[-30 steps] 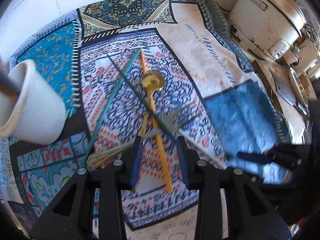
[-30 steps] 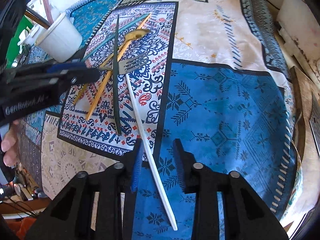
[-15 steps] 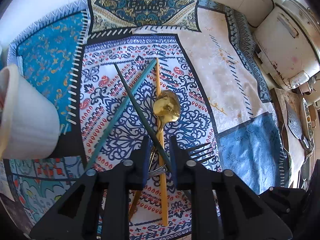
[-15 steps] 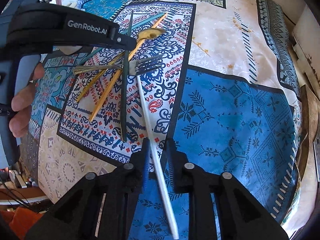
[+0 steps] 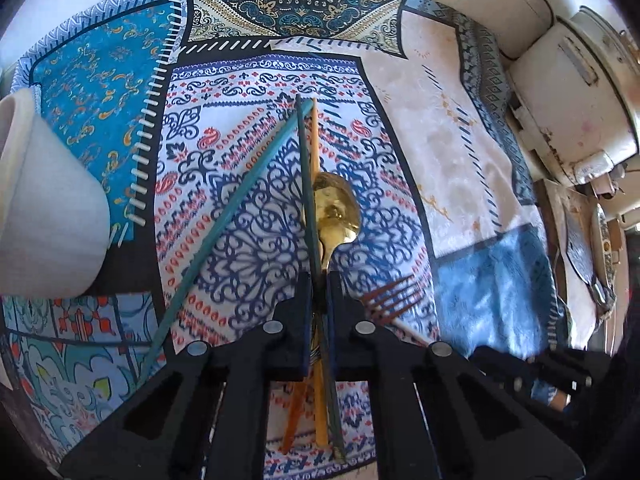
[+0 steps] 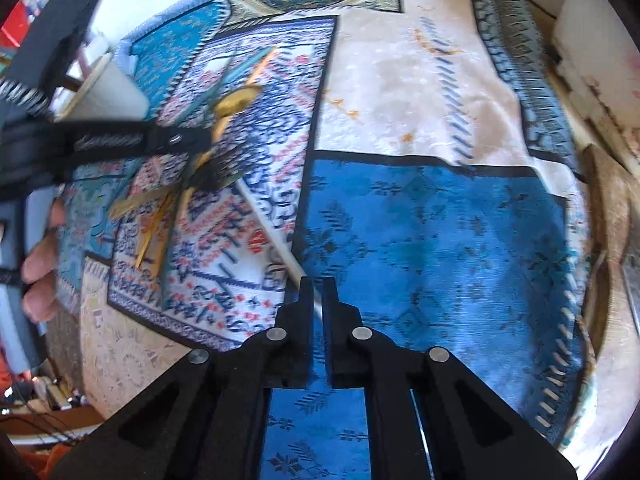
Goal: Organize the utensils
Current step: 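Grasp a dark green chopstick with the left tool while the right tool grasps a white chopstick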
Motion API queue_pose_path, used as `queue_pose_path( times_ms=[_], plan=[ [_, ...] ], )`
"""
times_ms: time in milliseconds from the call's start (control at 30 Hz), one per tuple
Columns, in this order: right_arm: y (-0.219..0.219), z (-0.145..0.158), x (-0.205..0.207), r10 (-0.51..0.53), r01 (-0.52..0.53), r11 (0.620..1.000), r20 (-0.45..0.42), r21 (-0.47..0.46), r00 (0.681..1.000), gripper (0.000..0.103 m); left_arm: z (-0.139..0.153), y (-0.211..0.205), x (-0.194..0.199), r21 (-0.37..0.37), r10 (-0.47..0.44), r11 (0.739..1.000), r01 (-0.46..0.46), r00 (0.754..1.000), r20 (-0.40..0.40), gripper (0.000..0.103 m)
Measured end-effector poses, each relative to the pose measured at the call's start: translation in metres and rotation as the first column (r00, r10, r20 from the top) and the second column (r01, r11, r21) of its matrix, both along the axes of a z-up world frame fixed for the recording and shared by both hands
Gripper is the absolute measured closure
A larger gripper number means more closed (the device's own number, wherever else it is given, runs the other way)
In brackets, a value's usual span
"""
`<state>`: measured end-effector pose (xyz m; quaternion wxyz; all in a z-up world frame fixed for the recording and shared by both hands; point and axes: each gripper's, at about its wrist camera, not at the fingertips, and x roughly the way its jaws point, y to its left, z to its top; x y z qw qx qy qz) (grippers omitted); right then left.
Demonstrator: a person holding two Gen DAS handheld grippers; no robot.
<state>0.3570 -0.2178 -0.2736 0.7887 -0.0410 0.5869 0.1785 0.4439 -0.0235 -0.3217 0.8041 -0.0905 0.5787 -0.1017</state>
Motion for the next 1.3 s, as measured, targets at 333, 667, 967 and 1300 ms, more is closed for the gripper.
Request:
queue_pose_path(
  times_ms=[333,667,967,1300],
  plan=[
    [-0.009,0.010,0.000,0.060,-0.060,0.998,-0.017,0.033,0.998,0.087,0.013,0.011,-0.027,-0.027,-0.042,0.999,0.042,0.999,0.003,0.099],
    [0.040,-0.002,0.004,0.186,-0.184,0.981,0.017,-0.064,0.982,0.086,0.009,0.011,-0.028,-0.041,-0.054,0.998,0.053,0.998,-0.019,0.099],
    [0.058,-0.012,0.021,0.129,-0.126,0.990,0.047,-0.066,0.991,0.093,0.004,0.002,-0.022,-0.007,-0.089,0.996,0.089,0.995,-0.035,0.099],
    [0.040,-0.012,0.026,0.031,-0.031,0.999,-0.001,-0.015,1.000,0.093,0.006,0.000,-0.023,-0.014,-0.119,0.993,0.119,0.992,-0.028,0.099]
  ],
)
